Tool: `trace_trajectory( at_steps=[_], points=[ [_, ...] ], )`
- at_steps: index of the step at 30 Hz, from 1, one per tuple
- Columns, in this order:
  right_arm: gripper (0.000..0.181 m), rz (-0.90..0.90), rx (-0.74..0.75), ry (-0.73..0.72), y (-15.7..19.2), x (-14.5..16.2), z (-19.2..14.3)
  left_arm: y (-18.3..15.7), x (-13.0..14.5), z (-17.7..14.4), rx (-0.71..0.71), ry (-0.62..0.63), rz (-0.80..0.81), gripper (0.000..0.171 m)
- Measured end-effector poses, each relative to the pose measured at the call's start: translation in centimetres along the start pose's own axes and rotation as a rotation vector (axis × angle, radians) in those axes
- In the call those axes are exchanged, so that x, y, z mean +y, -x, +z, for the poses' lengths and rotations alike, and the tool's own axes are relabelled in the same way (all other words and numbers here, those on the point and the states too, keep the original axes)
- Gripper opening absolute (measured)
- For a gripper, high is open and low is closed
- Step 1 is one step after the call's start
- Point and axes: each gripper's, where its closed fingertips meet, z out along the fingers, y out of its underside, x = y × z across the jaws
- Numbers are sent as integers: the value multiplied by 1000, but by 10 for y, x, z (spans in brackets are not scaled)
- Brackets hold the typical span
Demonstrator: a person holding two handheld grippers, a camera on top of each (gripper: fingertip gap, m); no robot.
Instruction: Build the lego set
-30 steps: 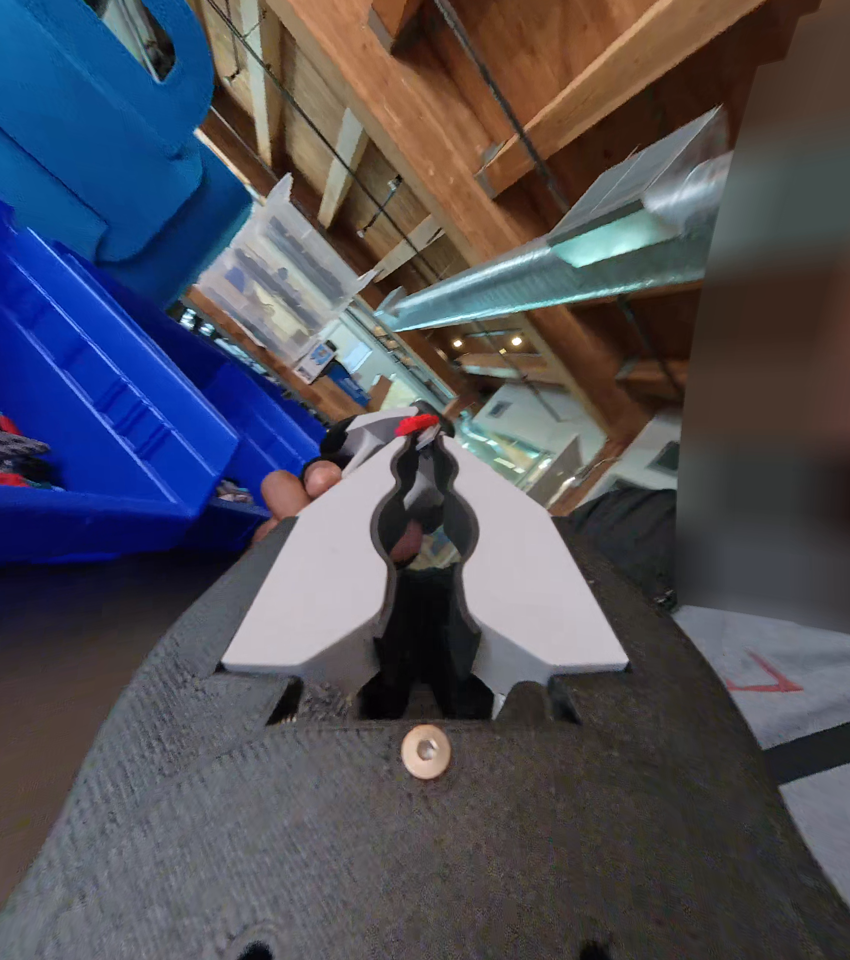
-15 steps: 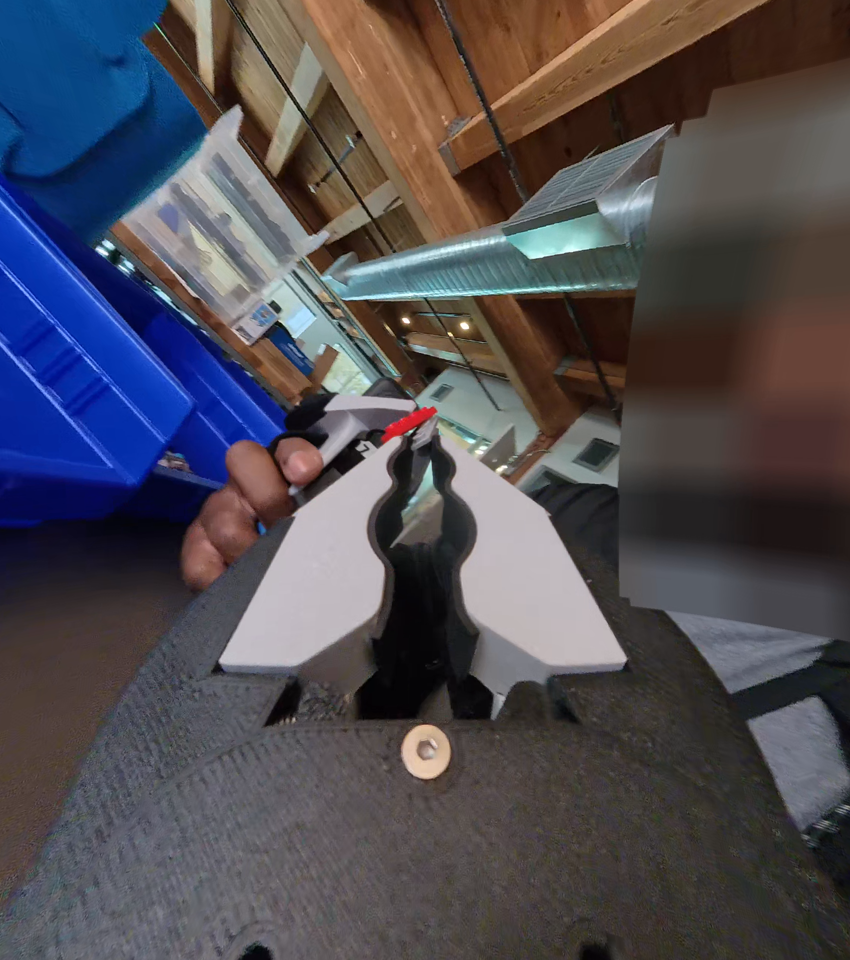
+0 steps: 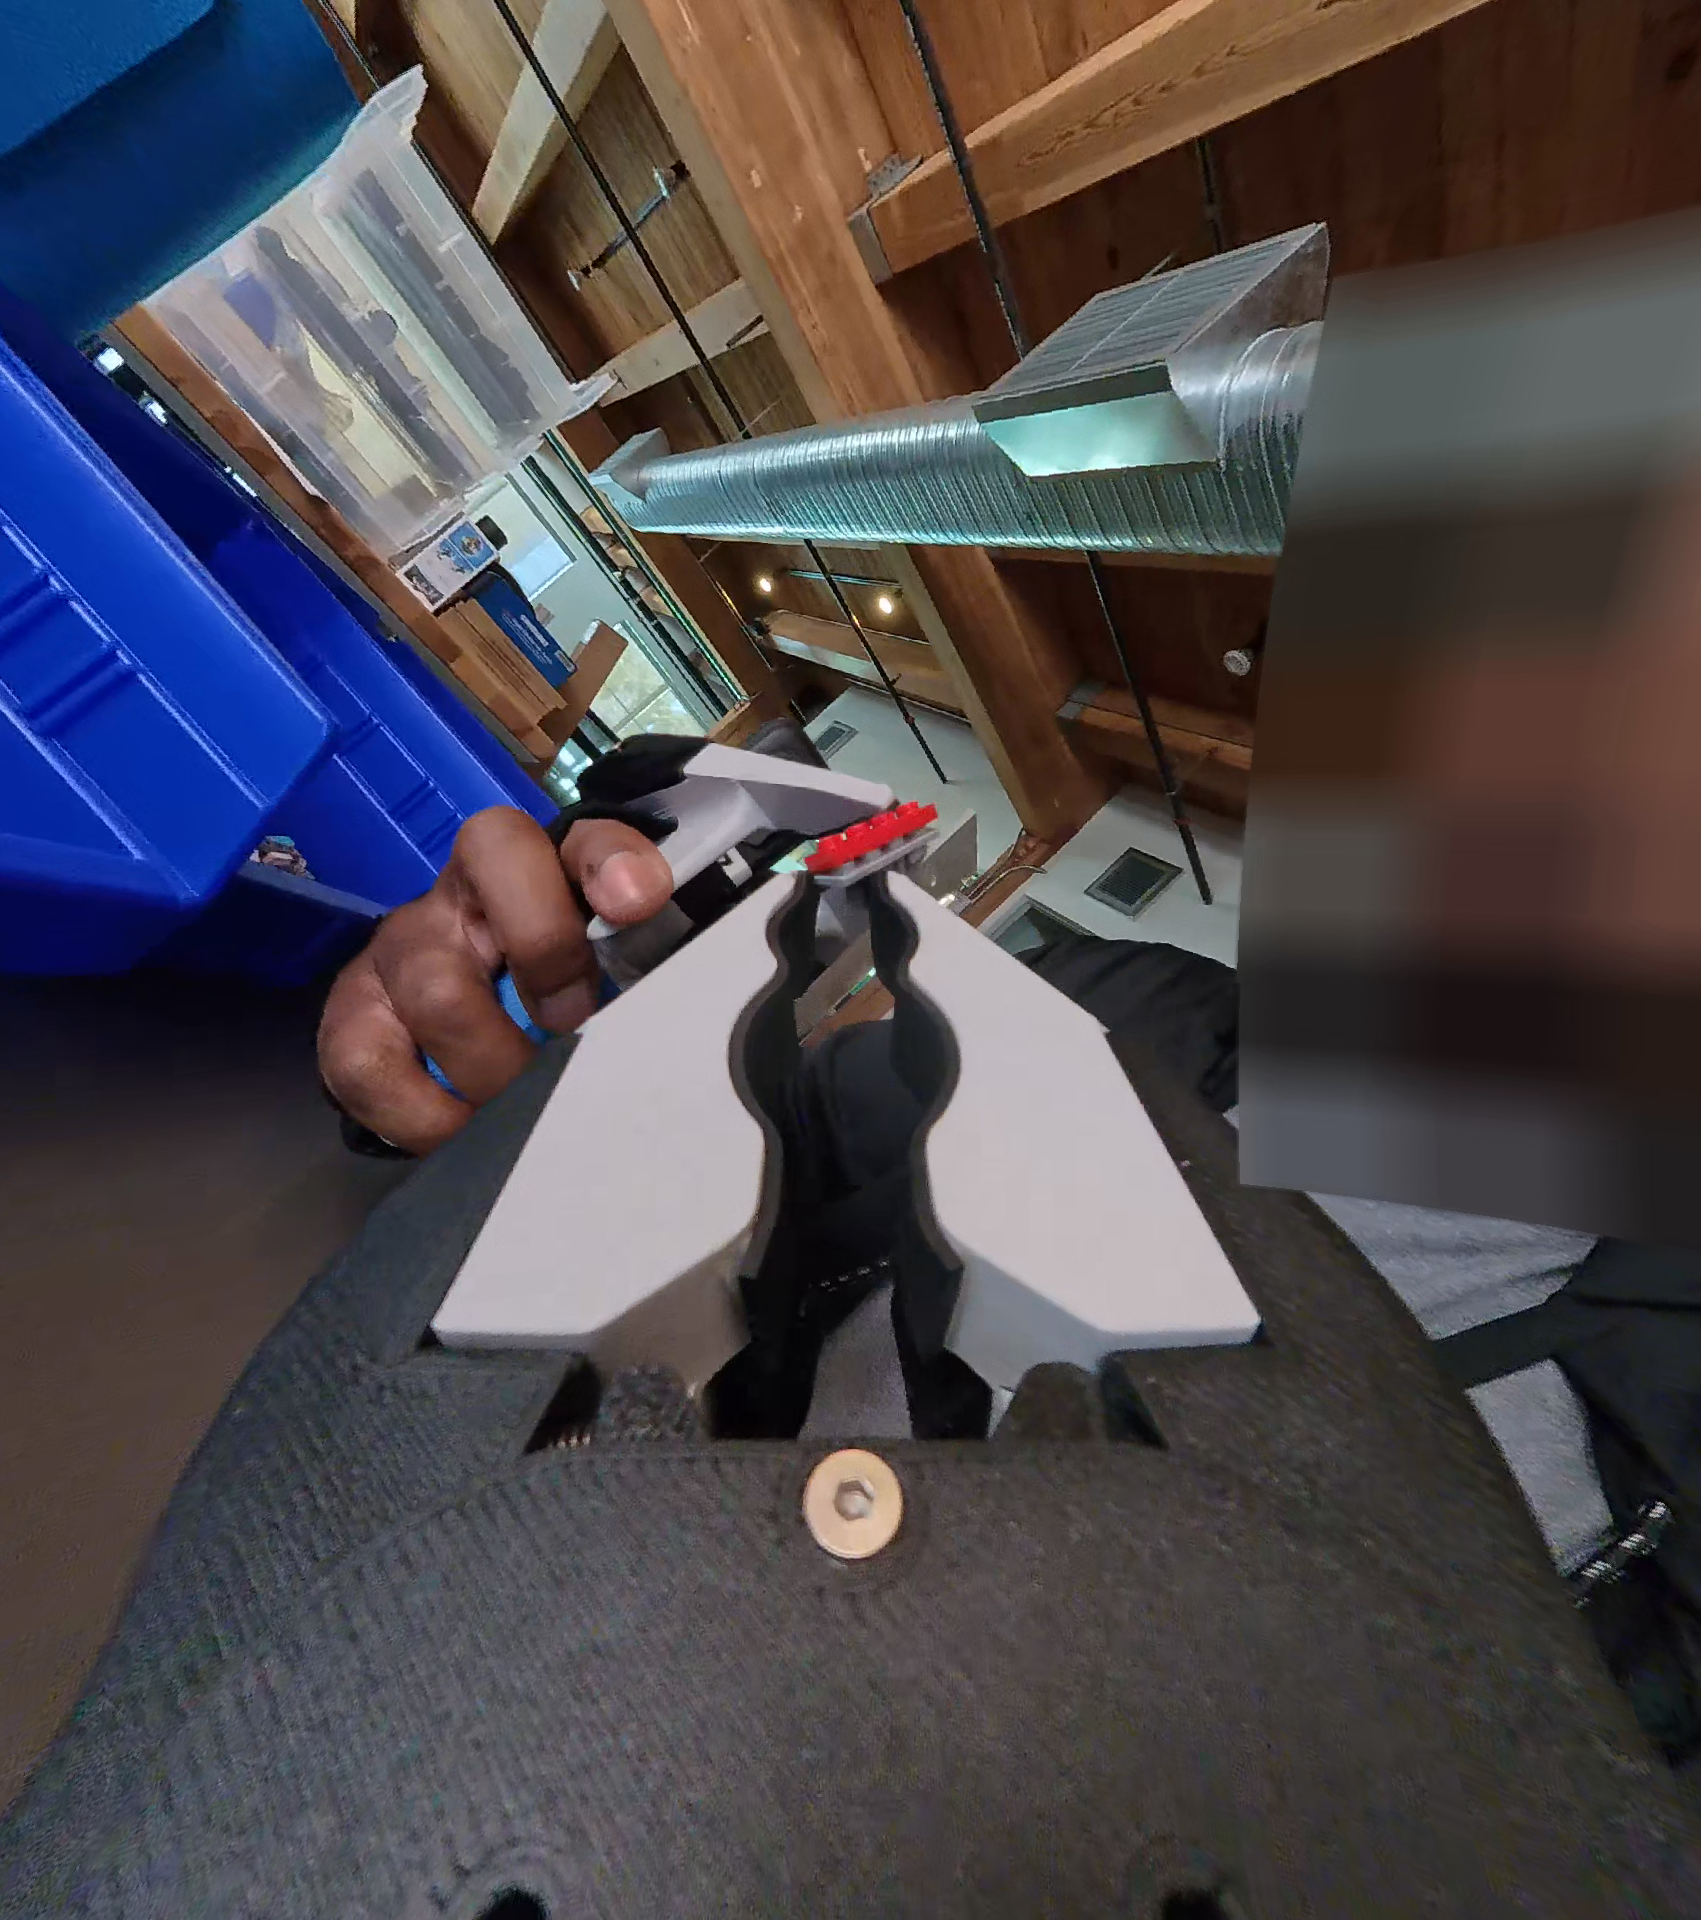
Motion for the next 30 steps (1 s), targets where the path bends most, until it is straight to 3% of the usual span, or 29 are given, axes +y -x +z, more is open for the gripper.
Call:
trace_trajectory(
  at_steps=[13,18,21,25,30],
  points=[
    [9,-3,4,-19,0,-3,-2,2,1,0,-57,33,60,15],
    [9,58,-5,-46,-1,-5,-3,3,1,-2,-123,69,199,26],
    [10,82,-19,-57,1,-6,-2,-6,-1,0,-78,50,212,29],
    [9,112,-47,-66,5,-6,-1,-9,2,4,-23,26,190,28],
    [10,177,-82,-96,9,-9,-2,-13,6,6,-32,39,329,16]
  ],
)
